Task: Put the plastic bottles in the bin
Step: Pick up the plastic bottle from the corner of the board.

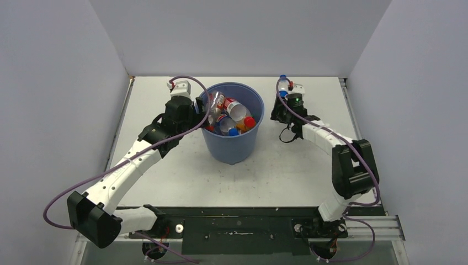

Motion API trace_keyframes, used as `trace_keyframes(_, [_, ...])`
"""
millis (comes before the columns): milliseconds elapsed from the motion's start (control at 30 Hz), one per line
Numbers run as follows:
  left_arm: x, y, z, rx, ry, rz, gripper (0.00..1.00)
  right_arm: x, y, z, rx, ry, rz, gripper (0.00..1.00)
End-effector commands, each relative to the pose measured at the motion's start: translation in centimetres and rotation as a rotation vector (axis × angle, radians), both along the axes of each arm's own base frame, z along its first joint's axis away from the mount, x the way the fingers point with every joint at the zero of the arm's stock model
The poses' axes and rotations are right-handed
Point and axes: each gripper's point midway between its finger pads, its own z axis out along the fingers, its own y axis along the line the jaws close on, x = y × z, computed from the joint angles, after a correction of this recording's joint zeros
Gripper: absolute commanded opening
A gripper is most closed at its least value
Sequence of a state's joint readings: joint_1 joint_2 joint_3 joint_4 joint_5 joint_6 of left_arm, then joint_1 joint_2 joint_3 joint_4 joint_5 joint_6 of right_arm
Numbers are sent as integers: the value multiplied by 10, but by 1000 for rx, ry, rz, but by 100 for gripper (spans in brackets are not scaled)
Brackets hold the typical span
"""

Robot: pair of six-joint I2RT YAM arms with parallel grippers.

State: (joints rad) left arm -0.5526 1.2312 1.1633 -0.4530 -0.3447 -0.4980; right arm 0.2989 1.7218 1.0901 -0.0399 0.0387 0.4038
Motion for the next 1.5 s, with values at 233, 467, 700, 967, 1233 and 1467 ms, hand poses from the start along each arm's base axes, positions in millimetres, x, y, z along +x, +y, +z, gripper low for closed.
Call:
trace_keyframes(233, [-23, -1, 132, -220, -273, -39, 96, -33, -30, 184, 204, -452, -172, 42])
trace_keyframes(467, [-83, -36, 251, -601, -708, -392, 96, -123, 10, 294, 369, -785, 216, 43])
trace_keyframes(700, [-123, -99, 285, -775, -685, -833, 96, -215, 48, 335, 422, -918, 632, 43])
trace_keyframes(967, [-127, -131, 303, -814, -692, -974, 96, -256, 75, 323, 443, -883, 882, 44])
trace_keyframes(1233, [-125, -128, 330, -842, -800, -960, 96, -271, 85, 320, 426, -857, 977, 43])
trace_keyframes(1467, [-117, -143, 334, -832, -751, -991, 100, -277, 88, 317, 421, -842, 1005, 43])
